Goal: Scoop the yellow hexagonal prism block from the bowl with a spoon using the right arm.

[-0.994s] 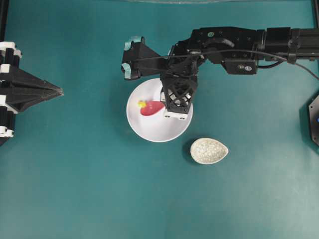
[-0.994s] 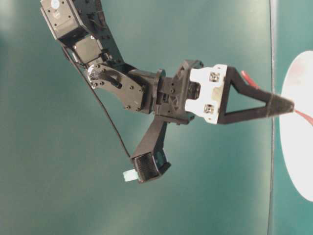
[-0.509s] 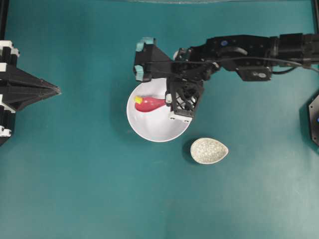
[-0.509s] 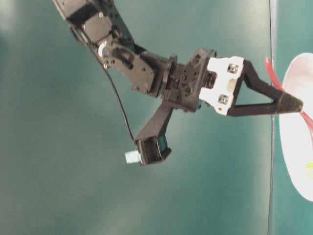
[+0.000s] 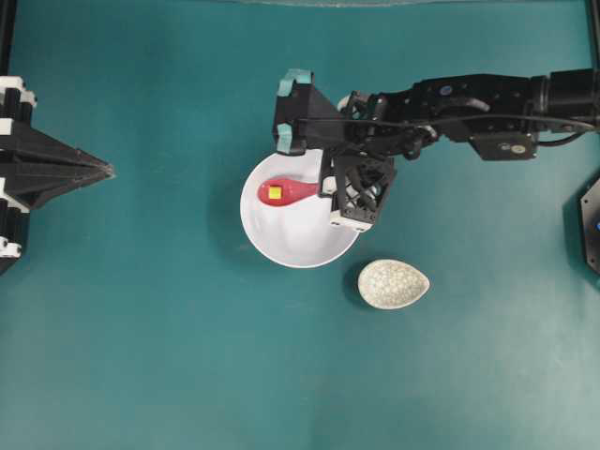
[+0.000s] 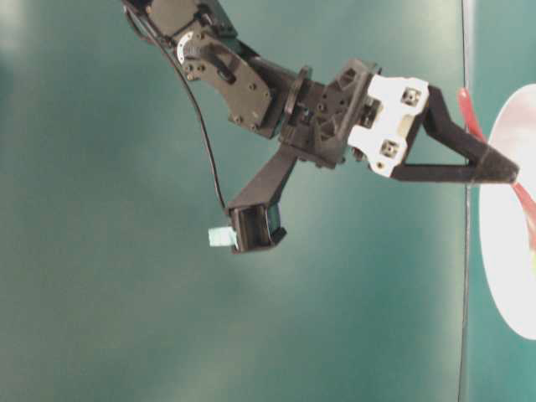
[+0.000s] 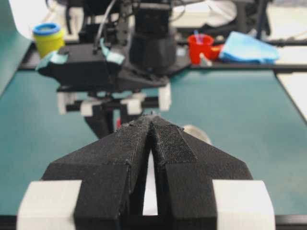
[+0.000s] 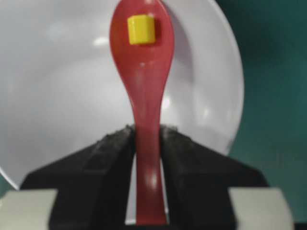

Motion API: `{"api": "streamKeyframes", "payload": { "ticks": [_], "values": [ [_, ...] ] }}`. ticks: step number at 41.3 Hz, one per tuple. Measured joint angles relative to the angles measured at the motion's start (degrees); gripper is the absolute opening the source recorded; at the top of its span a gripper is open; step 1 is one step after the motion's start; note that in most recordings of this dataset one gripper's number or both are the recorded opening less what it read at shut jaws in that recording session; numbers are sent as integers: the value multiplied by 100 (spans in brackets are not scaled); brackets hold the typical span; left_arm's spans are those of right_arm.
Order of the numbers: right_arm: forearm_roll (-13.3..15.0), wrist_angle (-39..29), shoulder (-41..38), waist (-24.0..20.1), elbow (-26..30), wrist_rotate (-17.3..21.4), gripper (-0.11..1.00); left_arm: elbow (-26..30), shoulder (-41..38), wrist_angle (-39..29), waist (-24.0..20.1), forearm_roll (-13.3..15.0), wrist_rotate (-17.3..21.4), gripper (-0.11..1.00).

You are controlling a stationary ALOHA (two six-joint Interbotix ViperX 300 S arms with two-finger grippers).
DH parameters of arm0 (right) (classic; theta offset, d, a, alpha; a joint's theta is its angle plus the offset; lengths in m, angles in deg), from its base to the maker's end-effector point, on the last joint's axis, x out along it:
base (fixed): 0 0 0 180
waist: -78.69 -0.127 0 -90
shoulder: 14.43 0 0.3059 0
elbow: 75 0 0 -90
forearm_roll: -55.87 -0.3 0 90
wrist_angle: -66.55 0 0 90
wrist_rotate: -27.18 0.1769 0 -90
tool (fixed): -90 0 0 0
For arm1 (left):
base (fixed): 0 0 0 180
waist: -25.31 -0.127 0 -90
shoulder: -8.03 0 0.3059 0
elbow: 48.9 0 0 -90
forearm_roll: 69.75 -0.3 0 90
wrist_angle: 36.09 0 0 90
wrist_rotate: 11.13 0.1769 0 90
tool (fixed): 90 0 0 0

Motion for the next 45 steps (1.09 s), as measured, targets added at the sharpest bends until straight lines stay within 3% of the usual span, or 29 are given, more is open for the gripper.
{"api": "streamKeyframes", "payload": {
  "ticks": [27, 32, 45],
  "values": [
    [-202, 1784, 958, -299, -1459, 0, 25, 0, -26, -35, 0, 0, 0, 0],
    [-360, 1863, 1090, -308, -1556, 0, 25, 0, -35, -70, 0, 0, -9, 0],
    [-378, 1854, 1397, -308, -1564, -18, 25, 0, -35, -185, 0, 0, -9, 0]
  ]
}}
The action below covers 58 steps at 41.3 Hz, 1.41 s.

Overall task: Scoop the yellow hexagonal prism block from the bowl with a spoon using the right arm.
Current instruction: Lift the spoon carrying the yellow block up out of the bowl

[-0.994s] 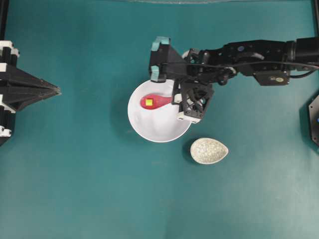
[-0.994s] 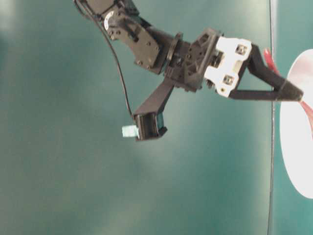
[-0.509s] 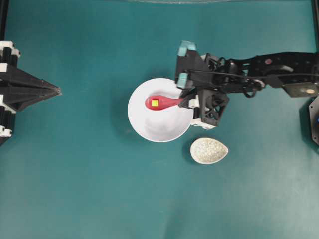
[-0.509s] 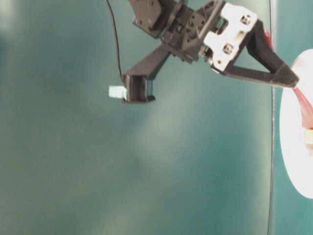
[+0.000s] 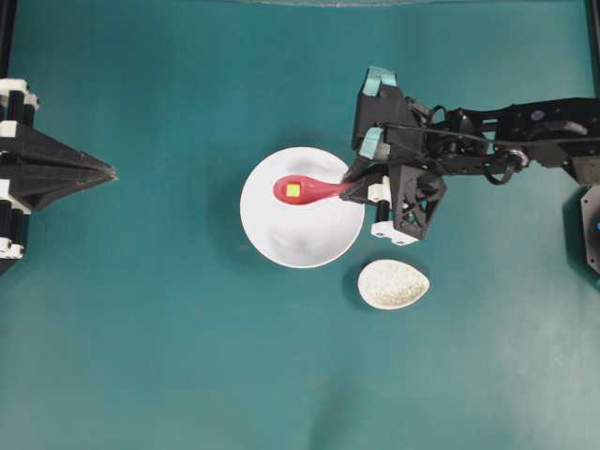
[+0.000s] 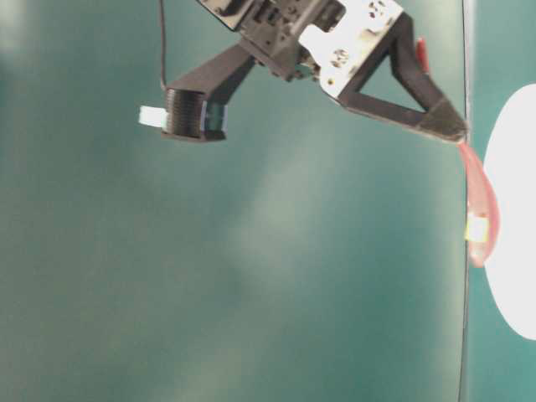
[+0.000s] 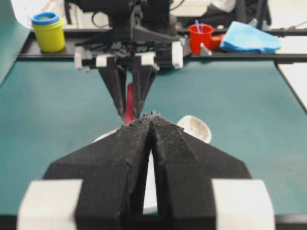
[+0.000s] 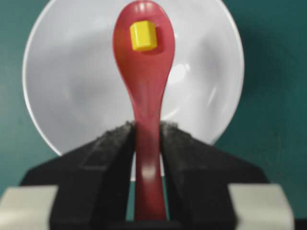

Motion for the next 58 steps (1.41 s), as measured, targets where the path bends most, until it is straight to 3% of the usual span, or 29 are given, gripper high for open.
{"api": "streamKeyframes", "payload": {
  "ticks": [11, 25, 42, 58],
  "values": [
    [0, -123, 281, 9, 237, -9, 25, 0, -18, -9, 0, -9, 0, 0],
    [-9, -949, 694, 0, 703, 9, 25, 0, -26, -167, 0, 0, 9, 0],
    [-26, -1204, 1134, -9, 545, 316, 25, 0, -26, -176, 0, 0, 0, 0],
    [-18, -1204, 1195, -9, 492, 316, 25, 0, -26, -167, 0, 0, 9, 0]
  ]
}}
